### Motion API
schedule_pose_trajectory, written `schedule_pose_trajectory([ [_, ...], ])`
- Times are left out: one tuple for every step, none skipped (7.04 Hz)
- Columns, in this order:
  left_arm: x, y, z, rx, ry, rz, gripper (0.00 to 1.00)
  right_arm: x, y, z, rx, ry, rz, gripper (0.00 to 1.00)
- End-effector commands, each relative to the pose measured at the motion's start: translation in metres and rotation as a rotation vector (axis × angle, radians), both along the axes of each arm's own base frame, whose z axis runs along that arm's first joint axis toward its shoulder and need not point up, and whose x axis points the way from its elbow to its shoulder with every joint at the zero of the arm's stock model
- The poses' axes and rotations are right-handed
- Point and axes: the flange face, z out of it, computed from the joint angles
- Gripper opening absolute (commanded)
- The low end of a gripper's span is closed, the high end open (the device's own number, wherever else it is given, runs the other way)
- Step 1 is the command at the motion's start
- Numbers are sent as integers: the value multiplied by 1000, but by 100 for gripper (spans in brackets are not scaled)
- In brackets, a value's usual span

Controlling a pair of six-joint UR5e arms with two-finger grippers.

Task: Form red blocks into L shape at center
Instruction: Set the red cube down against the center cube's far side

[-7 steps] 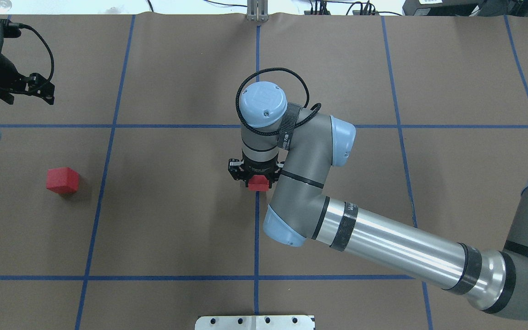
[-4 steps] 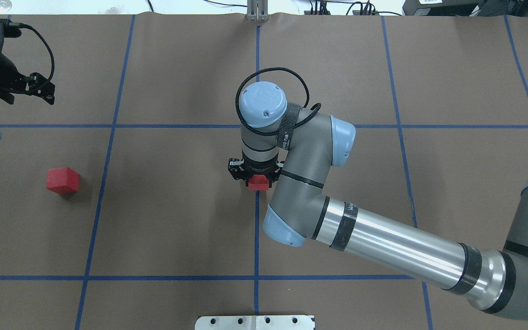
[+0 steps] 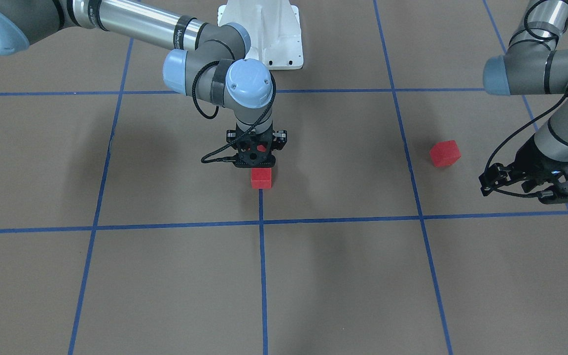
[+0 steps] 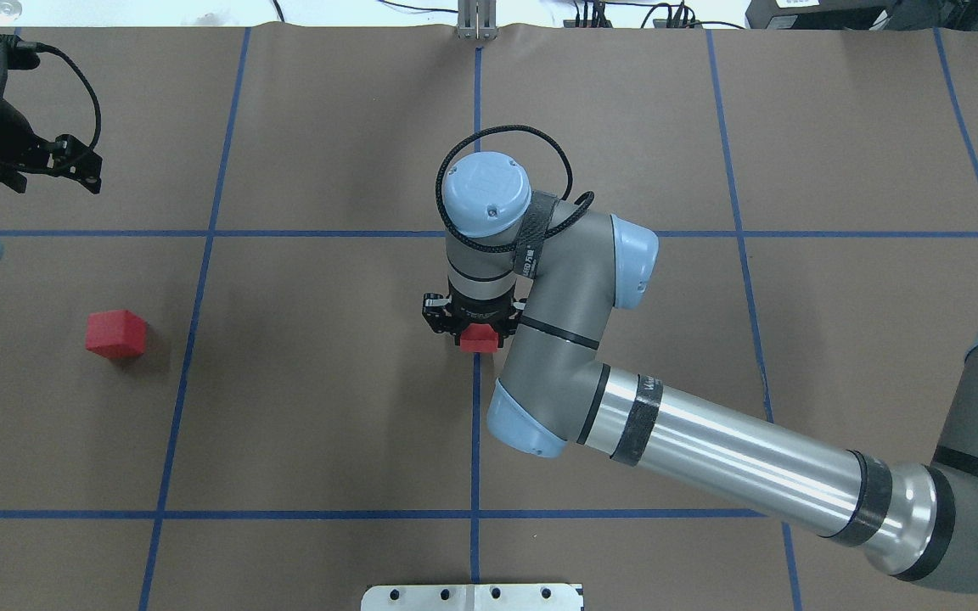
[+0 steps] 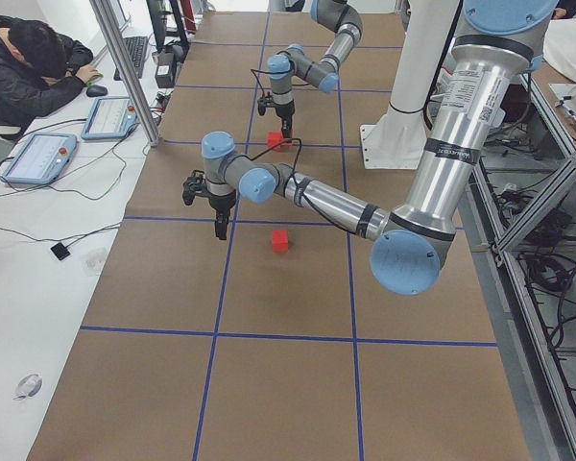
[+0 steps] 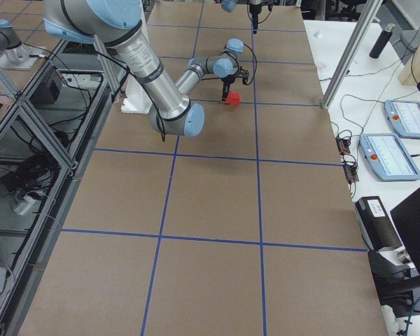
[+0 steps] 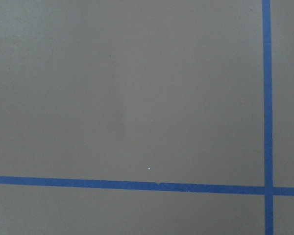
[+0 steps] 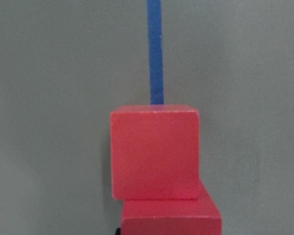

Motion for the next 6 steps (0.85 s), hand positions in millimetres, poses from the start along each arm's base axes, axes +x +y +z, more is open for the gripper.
schedule_pose_trajectory([
  [0,-1,-2,3,1,0,100,0,0,0,1,0,-1,0],
  [0,-1,-2,0,1,-1,100,0,0,0,3,-1,0,0],
  [1,-1,-3,2,0,-2,100,0,-1,-1,11,-7,3,0],
  [1,-1,-3,2,2,-1,100,0,-1,-1,16,-12,7,0],
  [1,-1,-3,2,2,-1,100,-1,0,-2,18,-14,6,0],
  [1,-1,-3,3,2,-1,100,-1,0,-1,17,-13,6,0],
])
